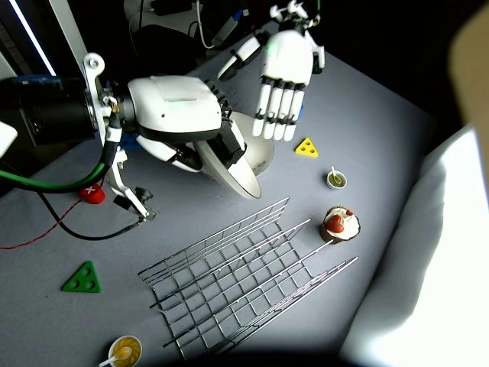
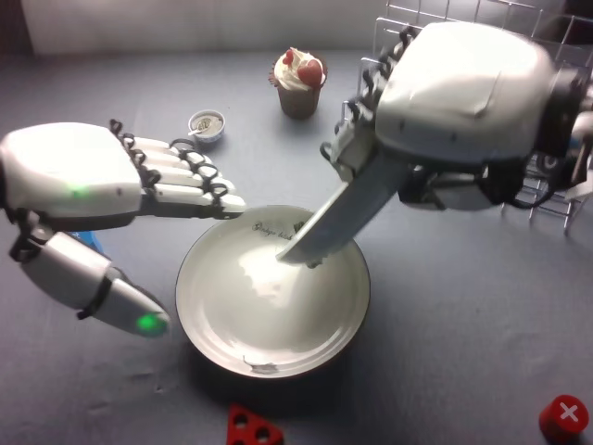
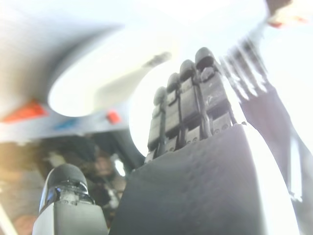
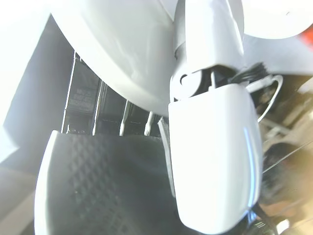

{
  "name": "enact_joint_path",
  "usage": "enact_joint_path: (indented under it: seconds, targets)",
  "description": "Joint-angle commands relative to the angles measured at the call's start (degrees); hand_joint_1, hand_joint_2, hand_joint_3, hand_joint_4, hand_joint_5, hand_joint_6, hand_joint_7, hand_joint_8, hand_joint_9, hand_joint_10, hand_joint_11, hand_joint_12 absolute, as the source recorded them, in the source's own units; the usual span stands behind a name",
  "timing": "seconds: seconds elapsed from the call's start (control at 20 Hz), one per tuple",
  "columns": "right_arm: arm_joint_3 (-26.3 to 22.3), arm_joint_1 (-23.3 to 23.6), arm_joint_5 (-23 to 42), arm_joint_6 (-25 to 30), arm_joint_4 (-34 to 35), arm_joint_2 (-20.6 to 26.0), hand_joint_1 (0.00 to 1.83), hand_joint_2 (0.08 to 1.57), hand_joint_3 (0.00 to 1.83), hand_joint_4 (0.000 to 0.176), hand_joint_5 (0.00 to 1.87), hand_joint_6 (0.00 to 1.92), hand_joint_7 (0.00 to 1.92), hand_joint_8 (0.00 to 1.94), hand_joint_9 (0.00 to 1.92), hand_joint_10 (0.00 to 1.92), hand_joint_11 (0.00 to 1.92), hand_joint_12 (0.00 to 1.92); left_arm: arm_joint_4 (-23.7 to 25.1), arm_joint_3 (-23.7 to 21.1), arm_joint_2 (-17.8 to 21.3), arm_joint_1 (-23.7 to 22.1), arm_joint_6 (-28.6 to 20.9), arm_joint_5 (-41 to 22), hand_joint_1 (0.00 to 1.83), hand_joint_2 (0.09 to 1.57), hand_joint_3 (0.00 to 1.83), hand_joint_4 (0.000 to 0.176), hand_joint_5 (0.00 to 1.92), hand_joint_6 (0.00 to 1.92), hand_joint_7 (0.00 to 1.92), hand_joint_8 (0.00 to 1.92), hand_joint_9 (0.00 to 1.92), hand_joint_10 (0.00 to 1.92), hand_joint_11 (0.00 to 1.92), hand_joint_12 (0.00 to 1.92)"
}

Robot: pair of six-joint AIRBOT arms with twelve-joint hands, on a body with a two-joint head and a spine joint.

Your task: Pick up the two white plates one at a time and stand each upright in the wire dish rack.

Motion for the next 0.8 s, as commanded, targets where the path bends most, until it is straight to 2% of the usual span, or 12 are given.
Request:
enact_joint_path:
  seconds: [0.0,0.05,0.25,0.4,0.55,0.6,0.75]
  targets:
    - [-0.3,1.8,6.4,1.6,0.7,0.8,1.50,1.03,0.00,0.000,1.05,0.84,1.13,0.46,1.14,0.66,1.06,1.25,-3.6,-0.1,1.2,-0.4,-0.1,-3.3,0.05,0.93,0.00,0.000,0.14,0.01,0.17,0.01,0.18,0.01,0.17,0.01]
    - [-0.7,3.8,5.9,5.3,-0.8,1.4,1.50,1.04,0.00,0.000,1.02,0.90,1.10,0.51,1.11,0.70,1.06,1.25,-4.1,-0.2,2.1,-0.4,-0.1,-3.3,0.05,0.93,0.00,0.000,0.15,0.01,0.18,0.01,0.20,0.01,0.20,0.02]
    - [-0.9,9.8,5.5,16.3,-3.3,3.6,1.50,1.04,0.00,0.000,1.02,0.89,1.11,0.53,1.14,0.66,1.03,1.27,-6.2,-0.7,5.0,-0.3,-0.1,-2.6,0.02,0.94,0.00,0.000,0.15,0.01,0.19,0.01,0.21,0.01,0.21,0.02]
    - [0.7,12.3,5.6,25.3,-1.6,4.2,1.50,1.04,0.00,0.000,1.00,0.94,1.07,0.58,1.13,0.66,1.02,1.28,-6.2,-2.4,7.7,-0.3,-0.1,-1.3,0.03,0.94,0.00,0.000,0.15,0.00,0.19,0.00,0.21,0.01,0.20,0.01]
    - [2.6,14.0,4.0,25.1,7.3,4.3,1.49,1.06,0.00,0.000,0.98,0.98,1.06,0.59,1.12,0.70,0.97,1.36,-5.1,-3.6,10.3,-0.3,-0.1,-0.9,0.02,0.94,0.00,0.000,0.14,0.00,0.19,0.01,0.21,0.01,0.19,0.01]
    - [3.3,14.9,2.5,21.5,14.7,4.5,1.50,1.06,0.00,0.000,0.98,0.98,1.07,0.58,1.11,0.71,0.97,1.36,-3.9,-4.1,11.3,-0.3,-0.1,-0.8,0.02,0.95,0.00,0.000,0.12,0.00,0.18,0.00,0.20,0.00,0.18,0.00]
    - [4.1,16.2,1.4,9.7,29.5,4.9,1.49,1.06,0.00,0.000,0.97,1.00,1.05,0.60,1.10,0.72,0.96,1.37,-3.4,-5.0,13.1,-0.3,-0.1,-1.3,0.03,0.95,0.00,0.000,0.14,0.01,0.18,0.00,0.19,0.00,0.19,0.01]
